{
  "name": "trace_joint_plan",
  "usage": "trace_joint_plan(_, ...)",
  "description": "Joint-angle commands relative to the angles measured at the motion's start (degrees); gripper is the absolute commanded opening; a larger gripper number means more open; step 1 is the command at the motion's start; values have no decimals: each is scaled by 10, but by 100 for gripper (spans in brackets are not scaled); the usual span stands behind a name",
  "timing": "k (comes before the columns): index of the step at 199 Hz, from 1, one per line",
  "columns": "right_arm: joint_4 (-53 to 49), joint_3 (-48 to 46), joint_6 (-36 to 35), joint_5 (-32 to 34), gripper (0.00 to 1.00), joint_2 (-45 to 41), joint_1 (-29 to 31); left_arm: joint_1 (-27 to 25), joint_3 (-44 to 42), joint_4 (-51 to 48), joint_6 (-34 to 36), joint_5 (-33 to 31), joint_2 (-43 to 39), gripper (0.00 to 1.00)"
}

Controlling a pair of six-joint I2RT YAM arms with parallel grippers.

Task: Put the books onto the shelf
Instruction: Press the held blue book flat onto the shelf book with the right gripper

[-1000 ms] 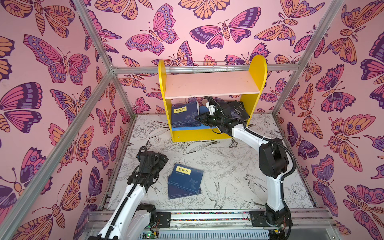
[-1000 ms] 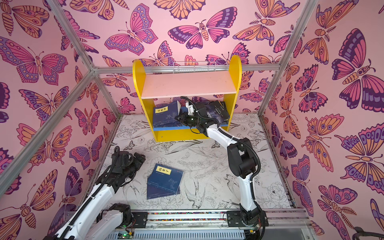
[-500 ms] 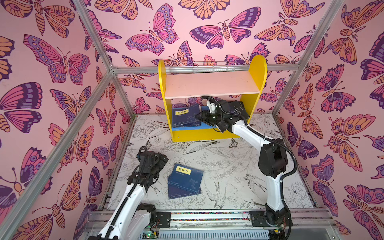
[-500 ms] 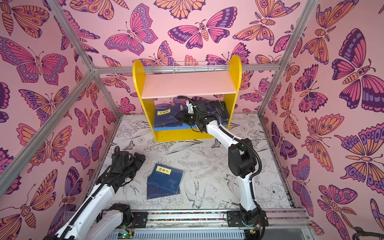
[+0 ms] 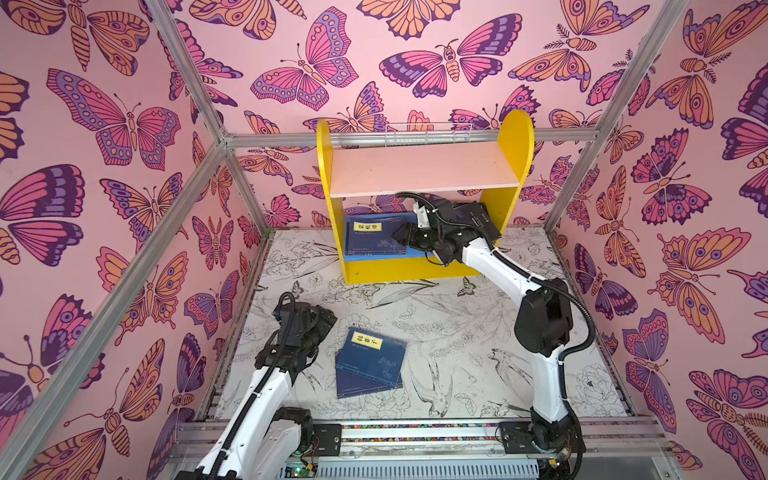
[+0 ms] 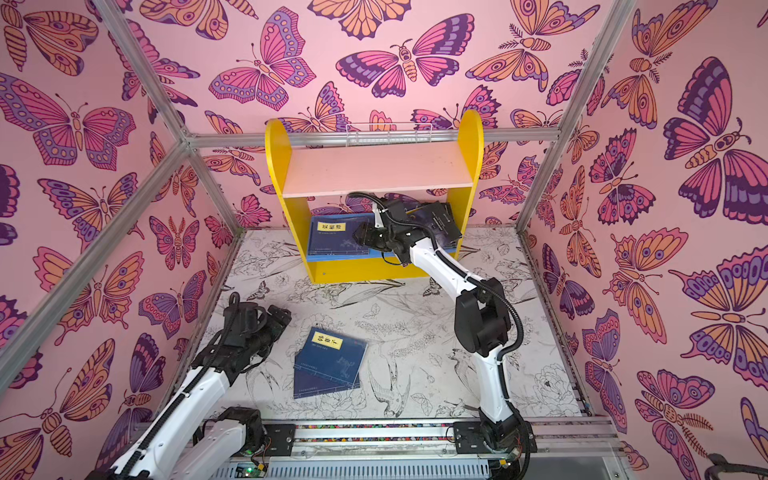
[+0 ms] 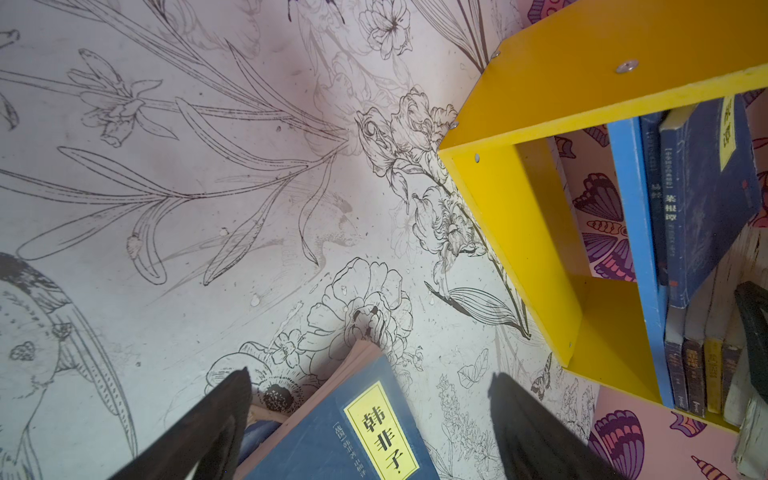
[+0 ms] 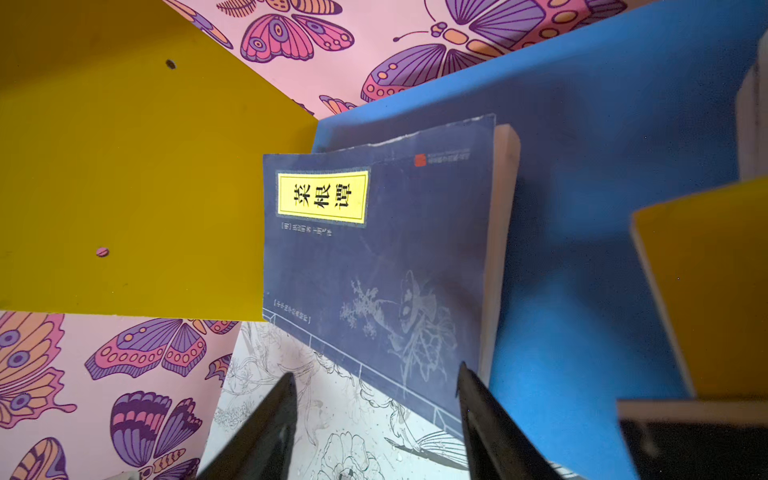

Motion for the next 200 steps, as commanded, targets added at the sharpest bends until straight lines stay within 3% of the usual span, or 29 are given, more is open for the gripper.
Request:
trace_joint_plan(1, -39, 27, -13, 42, 61, 28, -3, 3, -7, -5, 4, 9, 0, 92)
trace_joint_plan(114, -166, 142, -96, 174, 61, 81, 31, 3, -8, -1, 9, 8, -2, 92)
trace_joint_plan(200, -151, 154, -85, 144, 52, 102, 35, 3, -11, 0, 10, 9, -3, 92)
